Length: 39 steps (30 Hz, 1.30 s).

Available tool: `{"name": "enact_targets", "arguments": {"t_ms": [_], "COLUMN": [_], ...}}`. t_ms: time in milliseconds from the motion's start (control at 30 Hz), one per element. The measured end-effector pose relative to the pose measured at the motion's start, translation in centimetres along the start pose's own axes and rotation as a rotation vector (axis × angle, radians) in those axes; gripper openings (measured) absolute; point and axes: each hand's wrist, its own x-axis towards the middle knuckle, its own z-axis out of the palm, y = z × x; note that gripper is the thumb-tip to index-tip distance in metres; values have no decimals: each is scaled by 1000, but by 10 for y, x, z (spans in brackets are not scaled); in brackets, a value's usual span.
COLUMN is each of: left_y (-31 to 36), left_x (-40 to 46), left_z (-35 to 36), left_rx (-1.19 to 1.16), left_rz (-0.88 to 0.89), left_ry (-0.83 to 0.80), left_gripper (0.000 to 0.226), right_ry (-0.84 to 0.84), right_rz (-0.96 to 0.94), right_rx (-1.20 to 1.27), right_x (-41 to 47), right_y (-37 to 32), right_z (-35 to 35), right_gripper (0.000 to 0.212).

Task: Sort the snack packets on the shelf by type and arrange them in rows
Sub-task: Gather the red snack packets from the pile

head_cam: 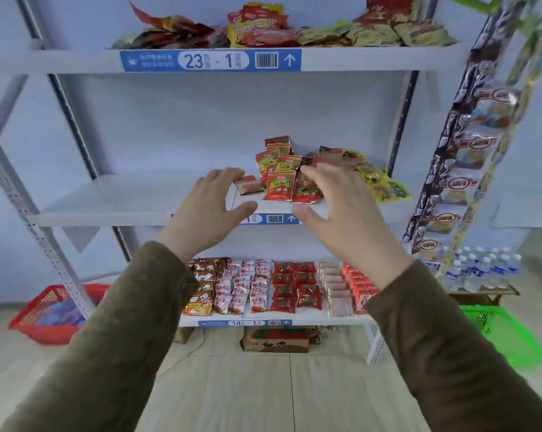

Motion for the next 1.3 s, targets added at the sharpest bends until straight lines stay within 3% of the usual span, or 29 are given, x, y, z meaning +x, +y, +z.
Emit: {"name": "enact_targets", "arguments": {"t_ms": [133,367,767,1300], "left_y": [-14,-47,-139,-151], "left_x": [1,25,108,233], "left_z": [22,58,101,192], "left_rx": [29,-5,-11,-83], "left_rz": [-101,-141,-133,-92], "left_ry": [-121,-144,-168,-225], "left_gripper": [69,70,69,65], "right_ry": [-154,-257,-269,-313], "right_rz": [51,109,145,248], "right_rx": [-22,-30,-57,-31], "right_x": [-1,19,100,184], "right_y": [16,40,53,154], "right_z": [24,70,160,233], "right_gripper": [69,72,71,68]}}
